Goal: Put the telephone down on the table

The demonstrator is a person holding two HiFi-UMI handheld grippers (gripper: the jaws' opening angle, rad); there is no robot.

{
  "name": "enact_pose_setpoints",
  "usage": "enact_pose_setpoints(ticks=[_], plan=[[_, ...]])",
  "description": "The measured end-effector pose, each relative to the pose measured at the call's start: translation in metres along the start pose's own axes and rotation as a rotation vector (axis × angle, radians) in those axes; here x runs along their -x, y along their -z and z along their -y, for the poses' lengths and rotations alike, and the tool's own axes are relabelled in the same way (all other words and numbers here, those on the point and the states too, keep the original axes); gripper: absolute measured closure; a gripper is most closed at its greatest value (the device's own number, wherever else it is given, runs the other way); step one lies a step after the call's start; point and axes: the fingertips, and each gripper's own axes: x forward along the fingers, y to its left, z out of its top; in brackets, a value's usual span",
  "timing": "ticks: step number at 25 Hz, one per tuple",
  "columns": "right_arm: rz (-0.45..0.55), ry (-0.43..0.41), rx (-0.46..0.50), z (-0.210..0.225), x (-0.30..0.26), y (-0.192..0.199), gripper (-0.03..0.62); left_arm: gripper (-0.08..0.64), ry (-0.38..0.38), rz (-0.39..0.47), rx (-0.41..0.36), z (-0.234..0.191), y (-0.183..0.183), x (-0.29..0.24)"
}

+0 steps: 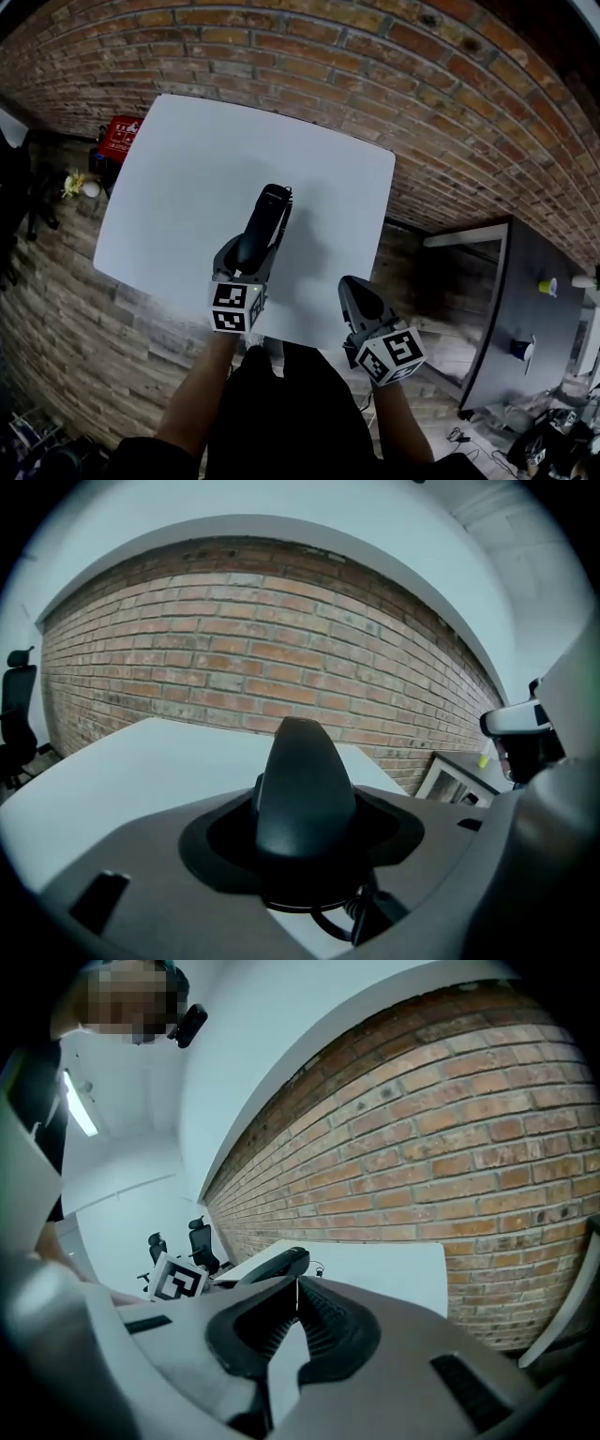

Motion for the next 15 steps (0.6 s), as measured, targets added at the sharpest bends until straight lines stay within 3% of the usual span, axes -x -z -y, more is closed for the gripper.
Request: enact_pose_setpoints(ticks=[9,15], plan=[[-0.07,-0.029,-0.005,0.022,-0.018,0.016,0.571,0.285,-0.125,-0.09,0.02,-0.034,0.036,-0.04],[-0.084,-0.032,-0.009,0.028,-0.026,0.019,0.571,0.284,-0.169,-0.138,0.011,-0.052,0.051,-0.049]])
